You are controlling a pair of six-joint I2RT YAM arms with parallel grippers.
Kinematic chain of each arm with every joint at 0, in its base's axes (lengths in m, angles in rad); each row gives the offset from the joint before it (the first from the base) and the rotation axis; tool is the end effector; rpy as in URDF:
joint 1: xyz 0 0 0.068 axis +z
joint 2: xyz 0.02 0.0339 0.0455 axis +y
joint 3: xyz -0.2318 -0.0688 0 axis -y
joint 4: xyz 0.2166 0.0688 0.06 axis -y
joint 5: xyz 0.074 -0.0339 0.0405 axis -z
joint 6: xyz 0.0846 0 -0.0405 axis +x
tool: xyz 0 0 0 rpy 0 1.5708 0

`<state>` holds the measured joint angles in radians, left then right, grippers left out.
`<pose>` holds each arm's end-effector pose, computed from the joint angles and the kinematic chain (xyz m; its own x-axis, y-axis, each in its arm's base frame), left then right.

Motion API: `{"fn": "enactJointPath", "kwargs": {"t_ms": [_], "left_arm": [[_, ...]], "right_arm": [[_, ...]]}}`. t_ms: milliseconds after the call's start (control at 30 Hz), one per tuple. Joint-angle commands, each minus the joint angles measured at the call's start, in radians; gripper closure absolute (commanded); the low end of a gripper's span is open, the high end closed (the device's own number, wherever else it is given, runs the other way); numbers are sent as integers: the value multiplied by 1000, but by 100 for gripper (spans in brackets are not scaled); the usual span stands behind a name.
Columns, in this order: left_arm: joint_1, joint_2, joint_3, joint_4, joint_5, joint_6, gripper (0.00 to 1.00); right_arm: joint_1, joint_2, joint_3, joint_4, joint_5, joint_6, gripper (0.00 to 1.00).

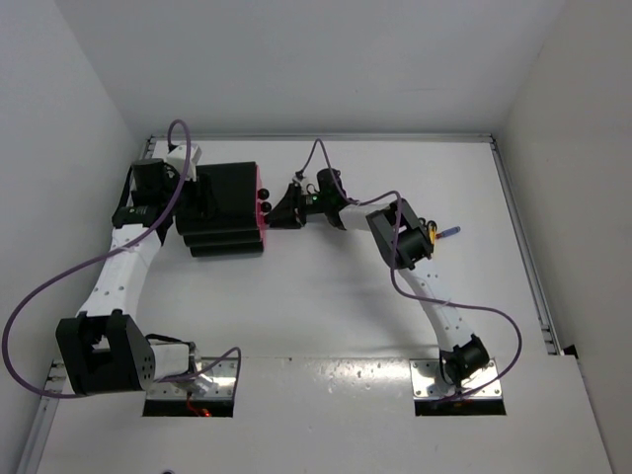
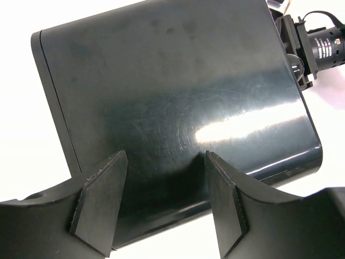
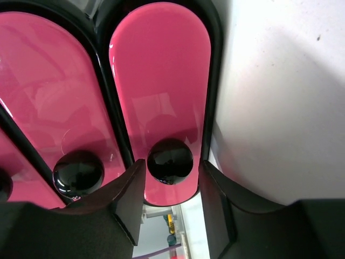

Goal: Sort the tools into containers

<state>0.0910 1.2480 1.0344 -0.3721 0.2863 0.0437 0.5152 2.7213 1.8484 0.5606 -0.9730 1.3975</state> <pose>0.3011 0.0035 0.2603 -0.5435 -0.0075 -0.8393 0.1711 0.9780 -0.1196 0.4289 0.3232 0.0433 -0.9935 0.0746 0.0861 0.0975 0.1667 0.9812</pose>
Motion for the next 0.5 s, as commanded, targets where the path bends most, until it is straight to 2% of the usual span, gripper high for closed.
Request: {"fn": "enactJointPath", "kwargs": {"t_ms": [0,233,467], "left_arm": [[-10,21,-19,-8,-15,-1,35],[-19,21,-37,1,-26,-1,35],[-19,21,-37,1,-35,-1,35]], "right_arm": [[9,15,37,18,14,5,60],[-36,-23,-20,9,14,-49,82],[-110,-129,-167,7,-7,-127,89]]}}
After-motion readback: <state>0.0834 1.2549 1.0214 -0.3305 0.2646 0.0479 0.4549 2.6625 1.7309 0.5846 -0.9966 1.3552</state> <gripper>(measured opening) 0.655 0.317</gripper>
